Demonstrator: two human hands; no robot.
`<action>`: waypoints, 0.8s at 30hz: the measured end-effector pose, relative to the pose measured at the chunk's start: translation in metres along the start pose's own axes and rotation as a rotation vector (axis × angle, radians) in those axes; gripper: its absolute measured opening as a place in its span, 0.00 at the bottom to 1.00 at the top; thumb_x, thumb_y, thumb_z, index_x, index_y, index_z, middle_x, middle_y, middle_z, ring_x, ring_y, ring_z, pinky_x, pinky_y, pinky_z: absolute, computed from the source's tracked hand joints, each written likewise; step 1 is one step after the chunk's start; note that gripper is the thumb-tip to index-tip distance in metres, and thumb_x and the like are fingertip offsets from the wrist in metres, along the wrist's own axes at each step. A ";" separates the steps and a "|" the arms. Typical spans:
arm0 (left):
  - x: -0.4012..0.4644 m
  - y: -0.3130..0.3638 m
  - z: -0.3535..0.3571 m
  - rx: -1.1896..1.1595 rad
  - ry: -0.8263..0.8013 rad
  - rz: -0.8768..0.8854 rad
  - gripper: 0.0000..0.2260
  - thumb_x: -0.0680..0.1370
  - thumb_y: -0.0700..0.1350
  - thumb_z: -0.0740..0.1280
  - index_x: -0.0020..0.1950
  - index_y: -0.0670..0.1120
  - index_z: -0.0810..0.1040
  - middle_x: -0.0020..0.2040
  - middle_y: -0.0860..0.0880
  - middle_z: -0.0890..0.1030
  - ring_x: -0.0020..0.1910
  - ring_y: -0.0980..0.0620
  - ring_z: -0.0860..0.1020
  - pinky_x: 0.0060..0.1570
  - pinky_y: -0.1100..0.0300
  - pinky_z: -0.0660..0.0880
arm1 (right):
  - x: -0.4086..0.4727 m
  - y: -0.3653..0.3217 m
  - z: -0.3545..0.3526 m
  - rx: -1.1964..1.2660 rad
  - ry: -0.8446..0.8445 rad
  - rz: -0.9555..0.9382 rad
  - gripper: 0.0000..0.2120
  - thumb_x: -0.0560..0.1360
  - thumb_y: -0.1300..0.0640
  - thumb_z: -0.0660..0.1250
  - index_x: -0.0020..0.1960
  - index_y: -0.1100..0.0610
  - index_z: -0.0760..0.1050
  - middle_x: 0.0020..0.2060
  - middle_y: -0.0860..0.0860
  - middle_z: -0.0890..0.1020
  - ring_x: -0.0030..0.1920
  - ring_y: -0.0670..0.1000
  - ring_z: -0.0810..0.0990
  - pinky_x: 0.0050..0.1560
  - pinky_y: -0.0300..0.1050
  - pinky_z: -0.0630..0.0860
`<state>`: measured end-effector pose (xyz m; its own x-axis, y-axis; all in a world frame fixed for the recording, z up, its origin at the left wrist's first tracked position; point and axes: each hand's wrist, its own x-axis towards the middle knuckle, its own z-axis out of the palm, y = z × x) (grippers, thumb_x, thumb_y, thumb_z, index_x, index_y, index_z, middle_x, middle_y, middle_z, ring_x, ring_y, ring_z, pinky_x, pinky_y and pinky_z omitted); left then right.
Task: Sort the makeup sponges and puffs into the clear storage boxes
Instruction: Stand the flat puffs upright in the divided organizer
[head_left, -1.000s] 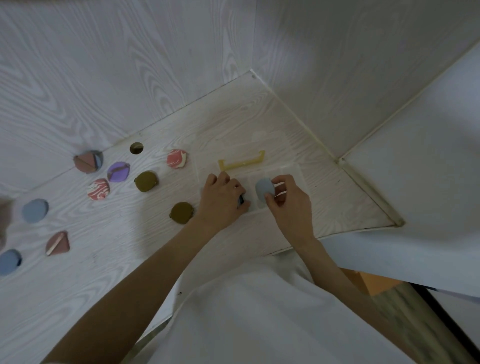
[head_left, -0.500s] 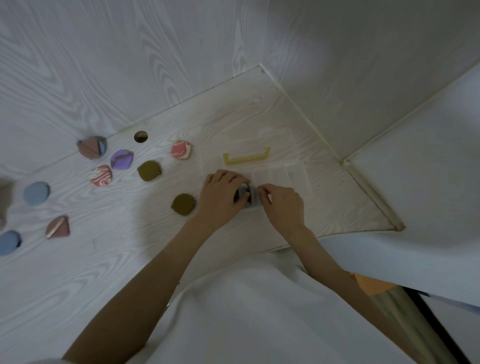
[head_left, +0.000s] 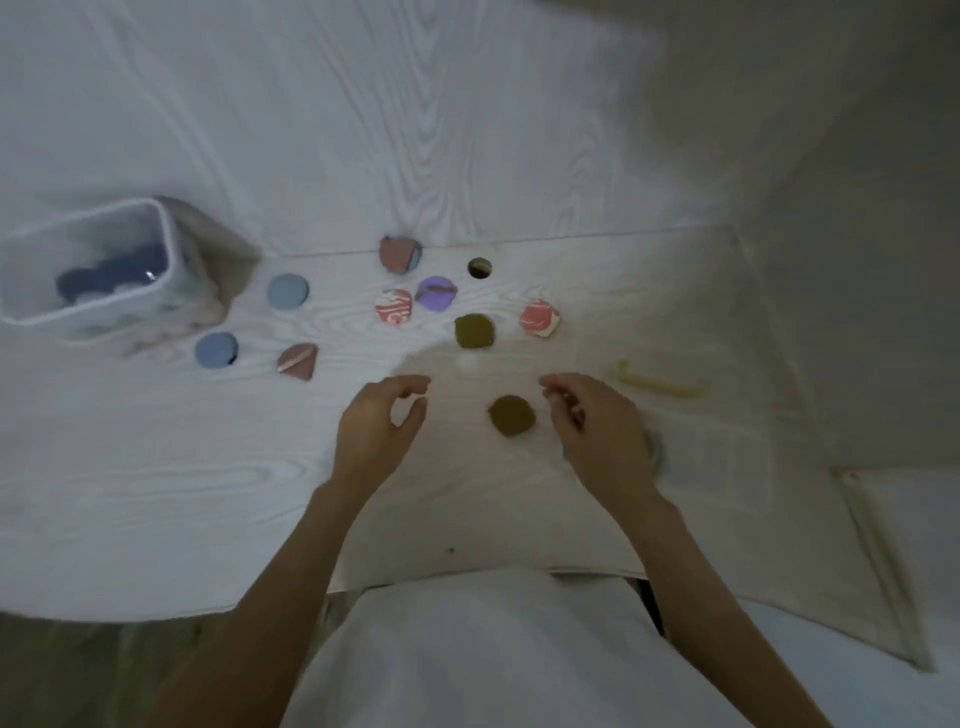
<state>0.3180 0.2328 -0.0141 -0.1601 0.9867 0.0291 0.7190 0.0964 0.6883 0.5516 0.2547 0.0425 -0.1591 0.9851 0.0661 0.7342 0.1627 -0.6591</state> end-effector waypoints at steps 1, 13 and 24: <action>0.001 -0.016 -0.013 -0.004 0.025 -0.053 0.09 0.75 0.43 0.68 0.55 0.49 0.80 0.52 0.53 0.82 0.49 0.53 0.77 0.49 0.62 0.69 | 0.014 -0.010 0.017 -0.006 -0.063 -0.066 0.09 0.77 0.61 0.63 0.54 0.56 0.79 0.46 0.50 0.83 0.44 0.48 0.77 0.47 0.40 0.72; 0.046 -0.190 -0.088 0.250 0.200 -0.635 0.26 0.75 0.46 0.67 0.69 0.35 0.65 0.64 0.33 0.70 0.61 0.34 0.68 0.61 0.47 0.63 | 0.190 -0.124 0.219 -0.190 -0.538 -0.383 0.19 0.78 0.58 0.59 0.69 0.56 0.67 0.64 0.58 0.72 0.62 0.60 0.70 0.61 0.50 0.66; 0.082 -0.194 -0.102 -0.044 0.320 -0.691 0.15 0.73 0.45 0.71 0.54 0.40 0.72 0.51 0.41 0.76 0.48 0.44 0.73 0.45 0.59 0.65 | 0.206 -0.142 0.283 -0.230 -0.361 -0.256 0.09 0.74 0.61 0.62 0.54 0.63 0.74 0.52 0.61 0.76 0.53 0.61 0.74 0.43 0.48 0.69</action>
<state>0.0962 0.2820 -0.0709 -0.7568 0.6173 -0.2150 0.3576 0.6663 0.6543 0.2278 0.4188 -0.0619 -0.5414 0.8364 -0.0863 0.7622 0.4448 -0.4704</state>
